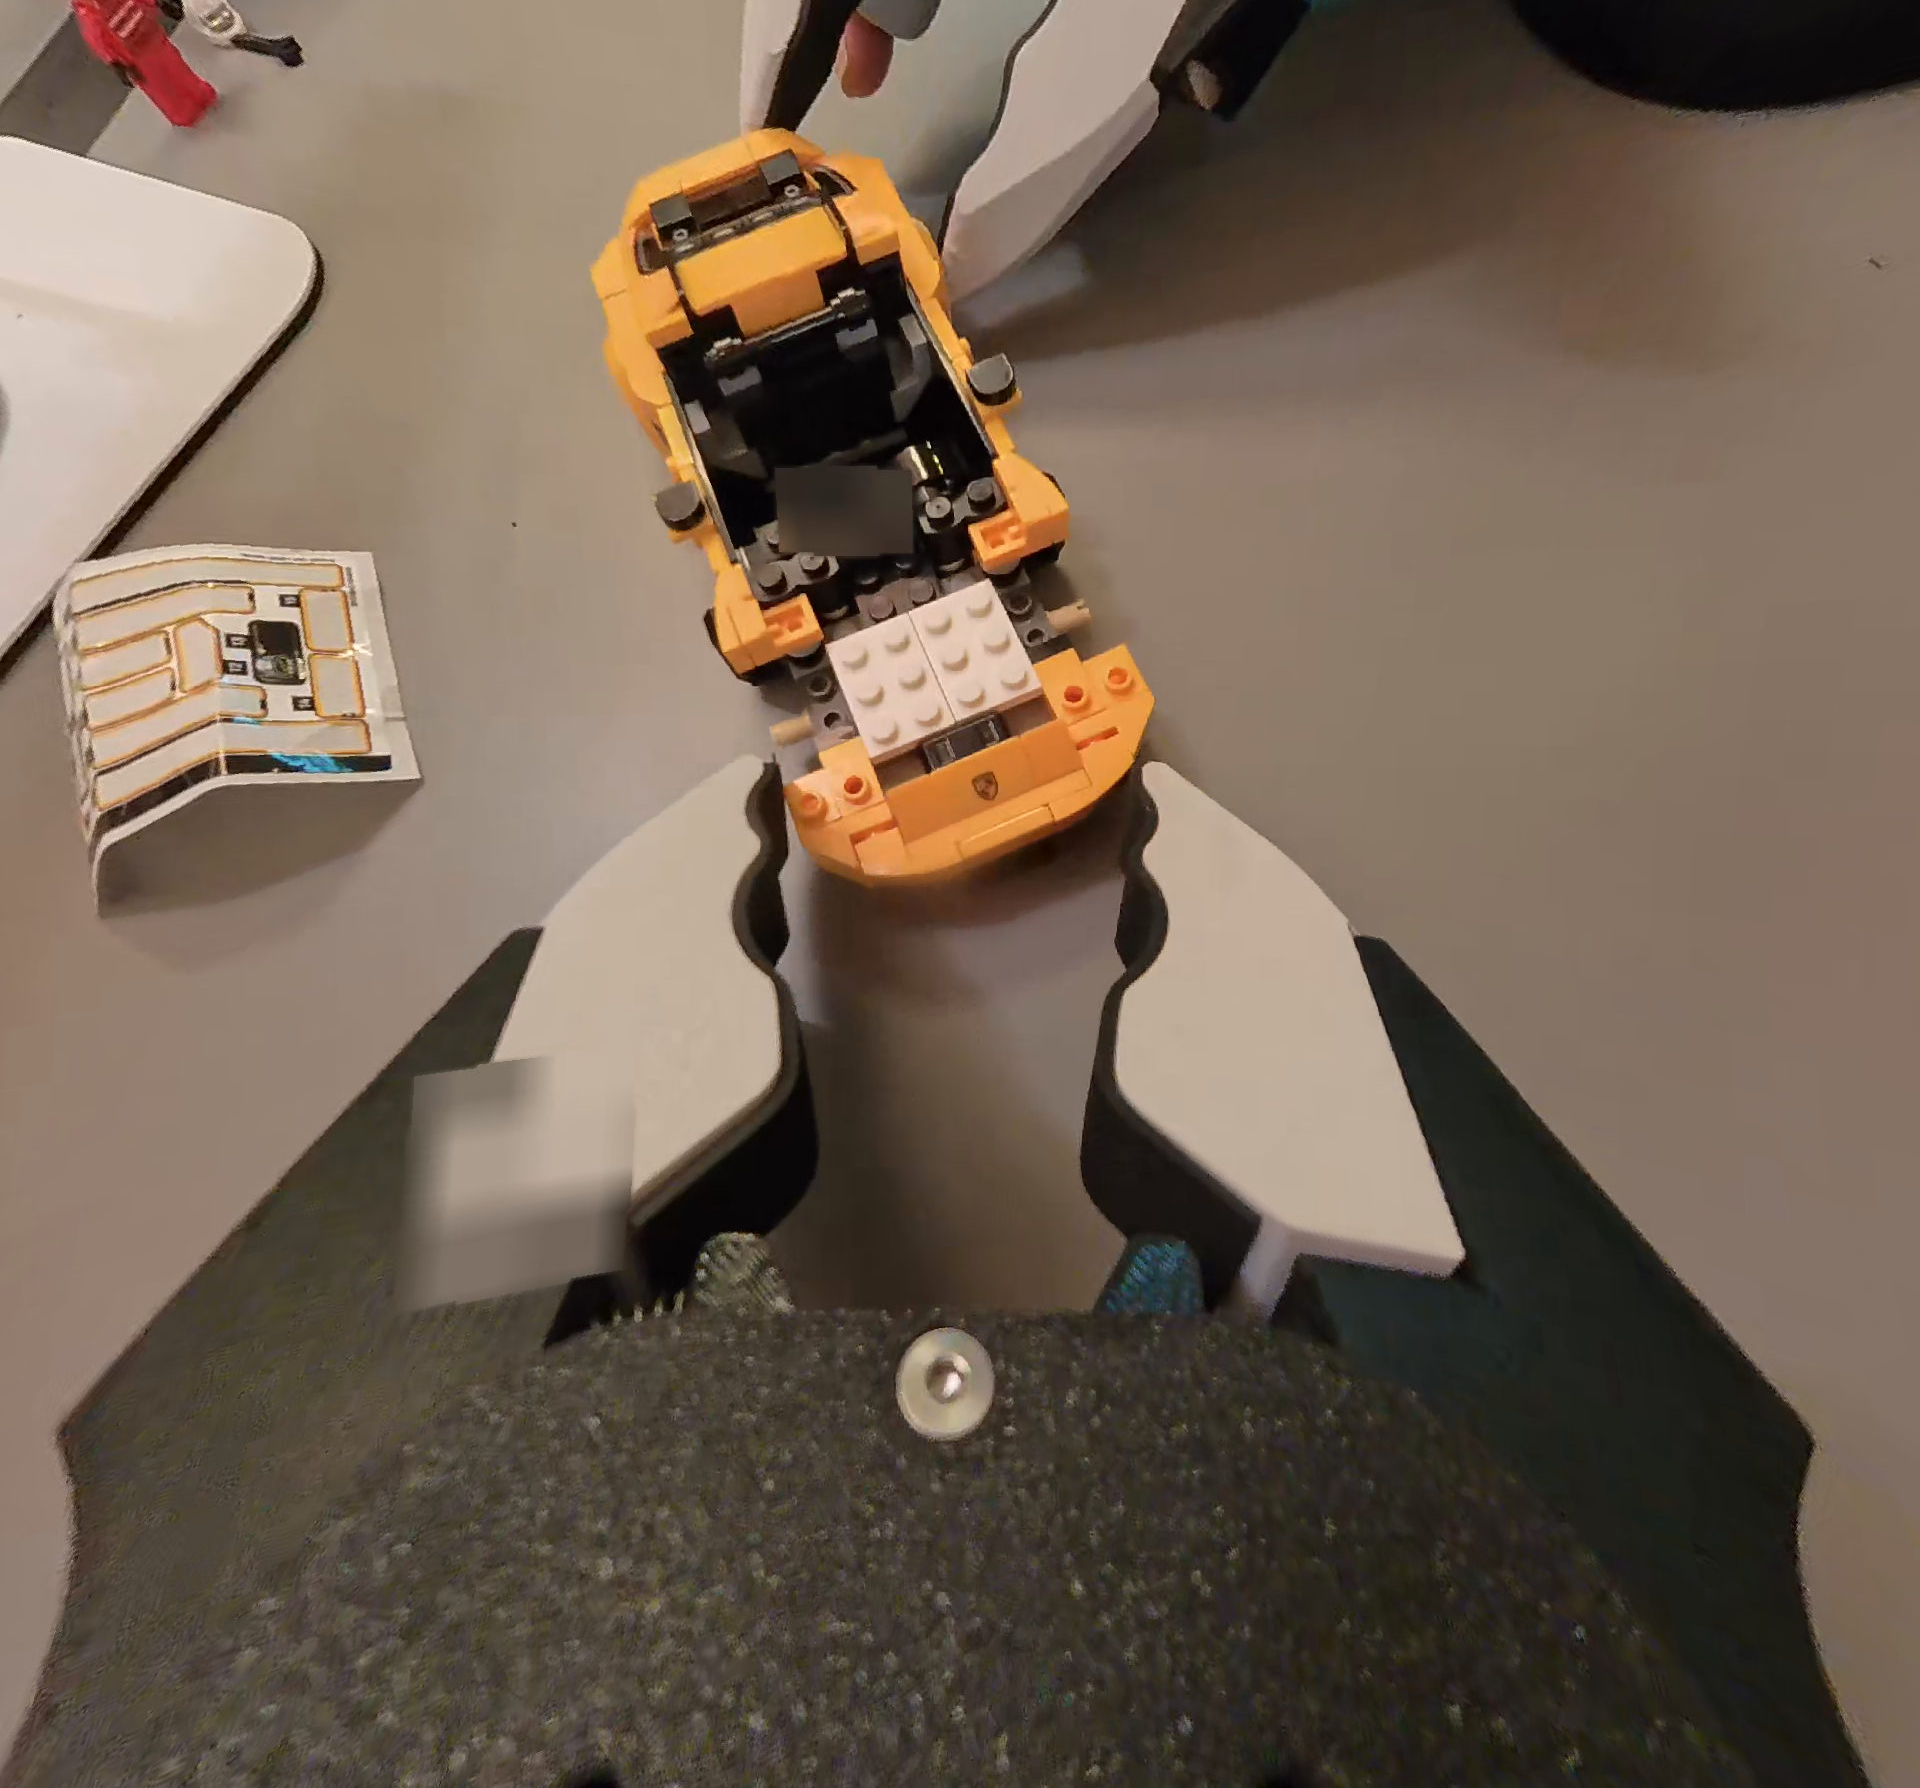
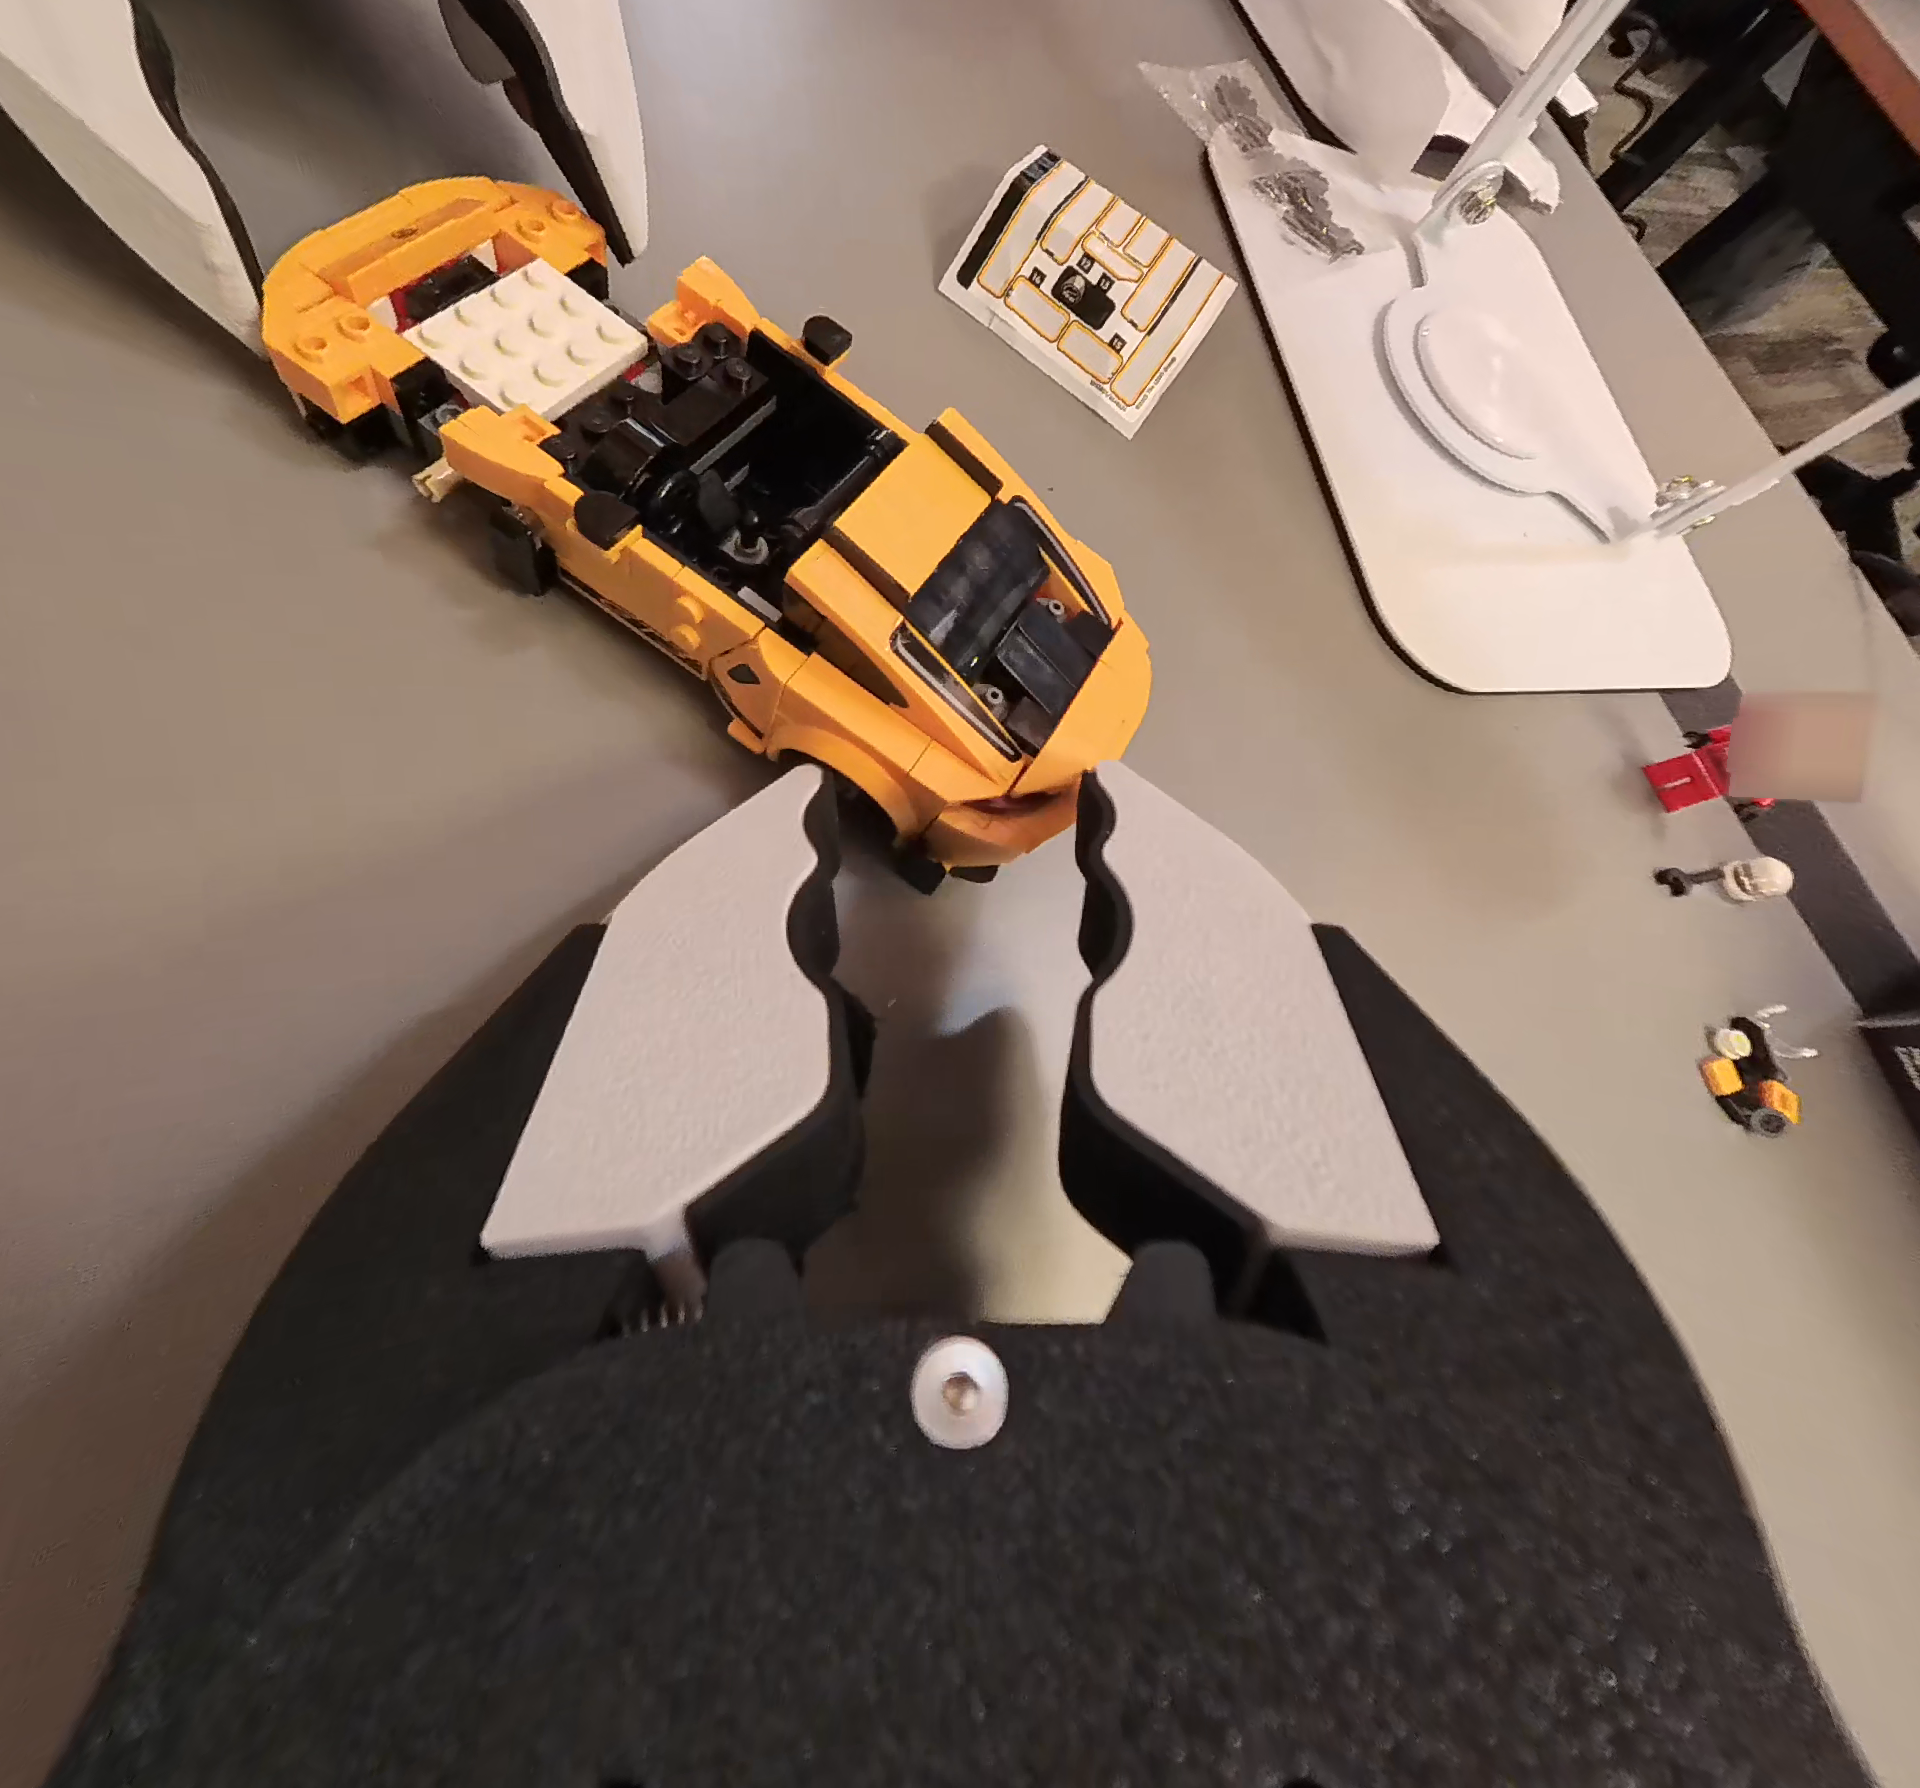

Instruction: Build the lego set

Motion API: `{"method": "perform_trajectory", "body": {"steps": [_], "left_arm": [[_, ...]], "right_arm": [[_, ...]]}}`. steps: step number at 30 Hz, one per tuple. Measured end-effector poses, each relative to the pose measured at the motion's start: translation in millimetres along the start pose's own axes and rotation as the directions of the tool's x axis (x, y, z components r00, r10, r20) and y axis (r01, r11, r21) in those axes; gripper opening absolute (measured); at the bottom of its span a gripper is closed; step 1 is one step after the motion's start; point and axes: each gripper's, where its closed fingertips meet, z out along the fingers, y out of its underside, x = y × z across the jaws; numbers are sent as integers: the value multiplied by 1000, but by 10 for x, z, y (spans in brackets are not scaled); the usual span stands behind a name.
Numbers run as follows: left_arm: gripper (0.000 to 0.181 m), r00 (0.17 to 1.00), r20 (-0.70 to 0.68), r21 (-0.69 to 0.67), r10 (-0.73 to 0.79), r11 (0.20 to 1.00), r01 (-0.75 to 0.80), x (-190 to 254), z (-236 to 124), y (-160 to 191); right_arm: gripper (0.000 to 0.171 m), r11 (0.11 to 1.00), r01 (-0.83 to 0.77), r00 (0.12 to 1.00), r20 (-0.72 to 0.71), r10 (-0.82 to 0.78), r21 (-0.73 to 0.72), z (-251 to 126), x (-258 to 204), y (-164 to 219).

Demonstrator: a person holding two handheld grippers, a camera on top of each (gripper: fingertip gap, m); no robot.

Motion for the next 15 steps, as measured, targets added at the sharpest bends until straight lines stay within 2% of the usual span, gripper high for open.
{"method": "perform_trajectory", "body": {"steps": [2, 5, 7, 9, 11, 15], "left_arm": [[63, 1000, -18, 22, -8, 1000, 9, 14, -22, -29], [64, 996, -54, 138, -74, 987, 81, -26, -167, -186], [63, 989, -62, 223, -135, 964, 146, -113, -296, -282], [59, 983, -61, 275, -175, 943, 185, -186, -377, -326], [56, 982, -44, 299, -185, 935, 190, -232, -398, -341], [45, 986, 14, 345, -167, 926, 152, -307, -417, -432]], "right_arm": [[44, 997, -40, 999, 2, 40, 62, -61, 41, -81], [44, 955, -151, 987, -13, 160, 254, -305, 289, -379], [44, 926, -168, 980, -43, 194, 338, -493, 500, -550], [44, 928, -148, 981, -70, 182, 341, -586, 646, -614], [41, 946, -68, 977, -170, 127, 317, -638, 865, -664], [37, 965, 222, 899, -413, -148, 137, -644, 1531, -883]]}}
